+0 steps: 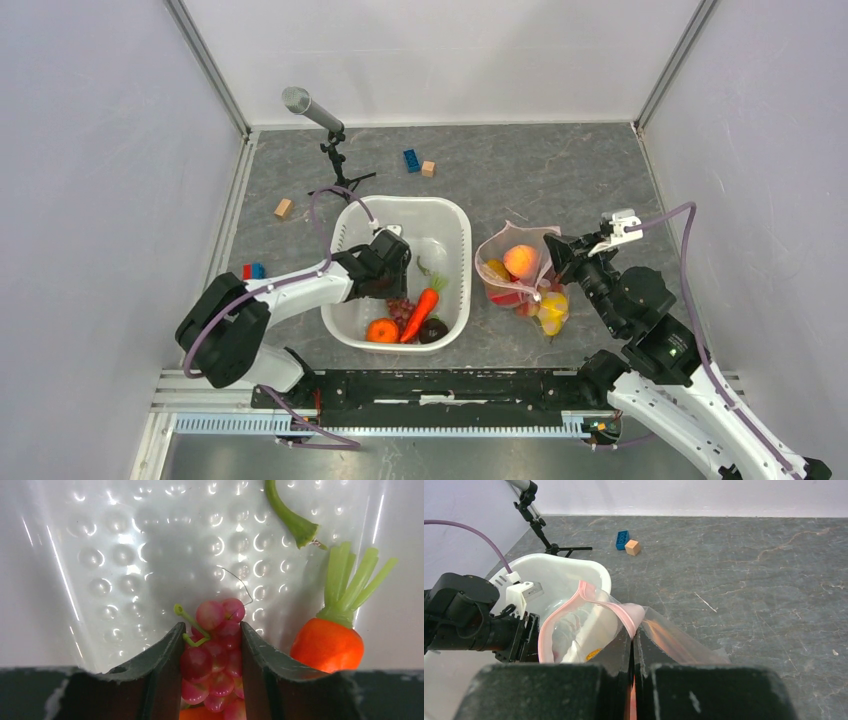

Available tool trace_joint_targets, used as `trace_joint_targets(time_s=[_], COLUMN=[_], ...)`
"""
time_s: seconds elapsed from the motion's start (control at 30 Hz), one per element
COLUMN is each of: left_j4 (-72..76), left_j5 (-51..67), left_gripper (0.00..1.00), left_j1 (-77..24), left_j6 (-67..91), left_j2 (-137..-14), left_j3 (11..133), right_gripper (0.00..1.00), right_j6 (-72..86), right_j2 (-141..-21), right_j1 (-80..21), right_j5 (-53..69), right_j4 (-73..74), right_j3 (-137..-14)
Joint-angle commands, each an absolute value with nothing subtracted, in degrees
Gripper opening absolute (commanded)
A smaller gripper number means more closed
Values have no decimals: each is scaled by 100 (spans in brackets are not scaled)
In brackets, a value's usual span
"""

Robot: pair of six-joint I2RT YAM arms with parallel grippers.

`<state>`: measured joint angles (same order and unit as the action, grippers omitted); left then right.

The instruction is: Place the food in the zip-top bag and seal the zipper

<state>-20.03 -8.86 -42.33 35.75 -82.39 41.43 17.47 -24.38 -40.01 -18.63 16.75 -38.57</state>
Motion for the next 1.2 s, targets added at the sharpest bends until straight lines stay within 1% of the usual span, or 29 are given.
trace_joint_targets(time_s=[0.0, 0.37, 0.57, 0.8, 1.0, 1.17], left_j4=[-1890, -1883, -1733, -1877, -1756, -1288], left_j5=[-812, -734, -264, -422, -29, 851], left_gripper=[44, 44, 44, 41, 40, 40], left_j1=[-4222, -4227, -4228, -4228, -4228, -4232], left_j6=[3510, 3016, 3049, 3001, 2890, 2893], left_j2=[-7940, -6453, -5920, -5473, -5256, -5212], left_j3=[4405, 4724, 4720, 4853, 5311, 5634], right_gripper=[3, 3, 3, 2, 2, 1], right_j6=[1645, 2341, 2663, 2861, 2969, 3075], right_j2=[-2483, -2546, -2623, -2642, -2689, -2768], right_j1=[-3994, -3996, -3991, -3992, -3997, -3991], right_j5=[-2048, -1986, -1718, -1494, -1363, -1206], right_j4=[1313, 1710, 1711, 1599, 1471, 1319], right_j3=[-4086, -4052, -3940, -3845, -3789, -3797])
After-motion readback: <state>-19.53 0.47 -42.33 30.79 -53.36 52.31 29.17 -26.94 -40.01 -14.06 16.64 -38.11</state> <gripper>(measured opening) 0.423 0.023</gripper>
